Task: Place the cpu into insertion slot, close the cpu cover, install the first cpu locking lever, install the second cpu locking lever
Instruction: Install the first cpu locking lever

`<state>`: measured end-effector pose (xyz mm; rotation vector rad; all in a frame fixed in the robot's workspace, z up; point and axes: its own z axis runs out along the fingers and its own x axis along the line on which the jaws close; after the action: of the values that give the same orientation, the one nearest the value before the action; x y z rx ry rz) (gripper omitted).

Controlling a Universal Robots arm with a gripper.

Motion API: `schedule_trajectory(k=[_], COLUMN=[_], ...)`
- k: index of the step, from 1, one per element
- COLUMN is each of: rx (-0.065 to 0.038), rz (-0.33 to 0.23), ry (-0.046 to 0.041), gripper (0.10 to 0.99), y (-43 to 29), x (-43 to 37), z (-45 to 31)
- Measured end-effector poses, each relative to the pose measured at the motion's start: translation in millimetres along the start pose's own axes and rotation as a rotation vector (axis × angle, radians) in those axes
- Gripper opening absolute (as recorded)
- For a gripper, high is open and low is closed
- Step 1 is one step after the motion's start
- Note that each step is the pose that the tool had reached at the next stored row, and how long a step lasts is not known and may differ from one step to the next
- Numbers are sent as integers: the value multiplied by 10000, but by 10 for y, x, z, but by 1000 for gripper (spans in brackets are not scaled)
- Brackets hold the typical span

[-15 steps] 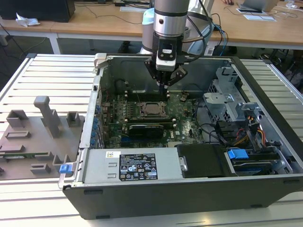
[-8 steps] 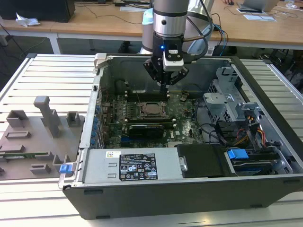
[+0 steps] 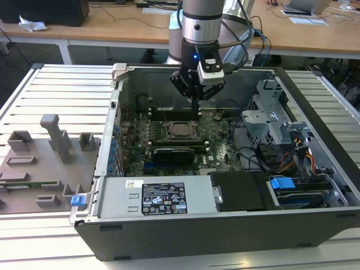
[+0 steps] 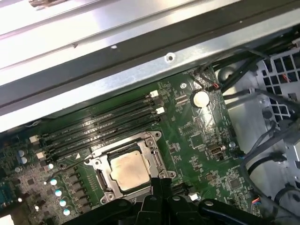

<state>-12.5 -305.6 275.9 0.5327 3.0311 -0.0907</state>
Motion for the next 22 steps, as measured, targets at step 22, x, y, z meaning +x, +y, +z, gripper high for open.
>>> schedule_trajectory(k=[22], rx=[-225], rz=[-3119], ry=[-148], gripper=[106], y=[0], x=[0], z=[0])
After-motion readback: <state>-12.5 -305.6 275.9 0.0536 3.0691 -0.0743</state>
